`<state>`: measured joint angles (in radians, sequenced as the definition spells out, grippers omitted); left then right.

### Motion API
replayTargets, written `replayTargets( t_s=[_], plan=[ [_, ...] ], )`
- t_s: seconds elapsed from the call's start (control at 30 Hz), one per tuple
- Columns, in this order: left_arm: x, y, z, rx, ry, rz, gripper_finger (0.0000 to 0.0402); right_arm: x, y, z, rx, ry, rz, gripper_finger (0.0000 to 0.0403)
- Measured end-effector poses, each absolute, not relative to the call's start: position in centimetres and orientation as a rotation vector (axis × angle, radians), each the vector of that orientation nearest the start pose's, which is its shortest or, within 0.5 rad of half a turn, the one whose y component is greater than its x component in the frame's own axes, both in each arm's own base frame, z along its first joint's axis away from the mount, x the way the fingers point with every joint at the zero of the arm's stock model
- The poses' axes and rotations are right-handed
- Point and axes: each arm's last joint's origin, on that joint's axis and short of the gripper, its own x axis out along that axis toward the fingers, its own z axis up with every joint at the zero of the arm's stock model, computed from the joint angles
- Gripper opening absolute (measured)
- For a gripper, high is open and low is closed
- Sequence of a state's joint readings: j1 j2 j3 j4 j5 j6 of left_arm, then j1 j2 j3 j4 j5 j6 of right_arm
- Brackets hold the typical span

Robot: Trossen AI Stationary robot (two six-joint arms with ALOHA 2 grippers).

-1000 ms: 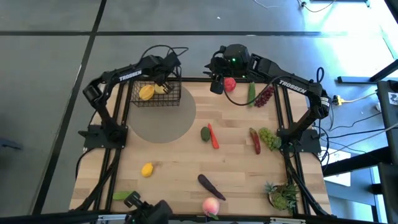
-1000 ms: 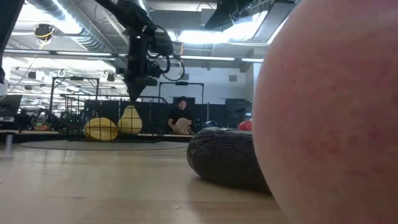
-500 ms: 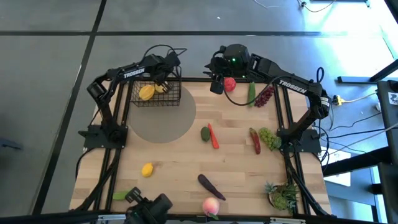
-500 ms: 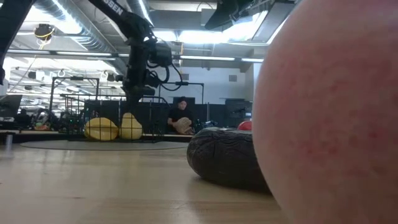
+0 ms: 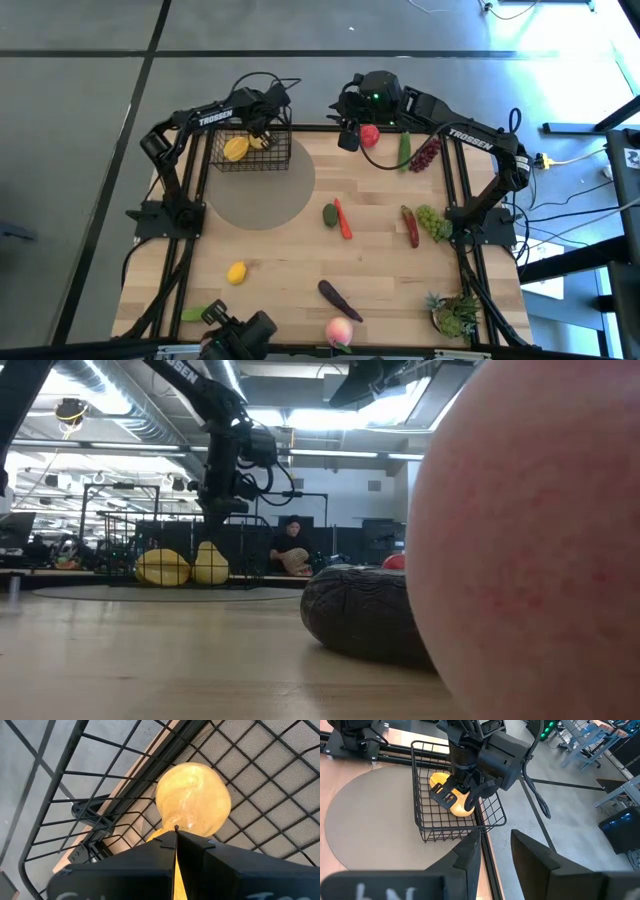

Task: Build produce basket
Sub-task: Put the yellow pear into the black wire basket, then put the red apple into the black wire basket

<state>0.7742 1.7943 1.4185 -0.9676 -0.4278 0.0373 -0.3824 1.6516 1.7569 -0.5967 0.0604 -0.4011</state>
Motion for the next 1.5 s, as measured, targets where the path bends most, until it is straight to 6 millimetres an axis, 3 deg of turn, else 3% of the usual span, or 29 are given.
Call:
replayTargets(
  t_s=[0.4, 0.63, 1.0, 1.27, 1.5],
  plan=[
    [24.1, 25.4, 23.5, -0.215, 1.409, 0.987, 0.0068, 33.7, -13.7, 40.6, -0.307, 0.568, -0.329, 0.0110],
    [23.8, 25.1, 24.1, -0.213, 1.408, 1.004, 0.0075, 33.5, -14.0, 40.7, -0.302, 0.567, -0.340, 0.0110],
    [22.1, 22.6, 29.5, -0.209, 1.222, 1.062, 0.0075, 30.7, -13.5, 42.4, -0.294, 0.587, -0.351, 0.0110],
    [21.1, 18.2, 34.2, -0.286, 0.990, 0.915, 0.0075, 28.6, -12.6, 42.7, -0.230, 0.665, -0.337, 0.0110],
    [20.4, 14.2, 36.9, -0.321, 0.851, 0.787, 0.0075, 27.8, -11.3, 41.9, -0.001, 0.757, -0.310, 0.0110]
  ],
)
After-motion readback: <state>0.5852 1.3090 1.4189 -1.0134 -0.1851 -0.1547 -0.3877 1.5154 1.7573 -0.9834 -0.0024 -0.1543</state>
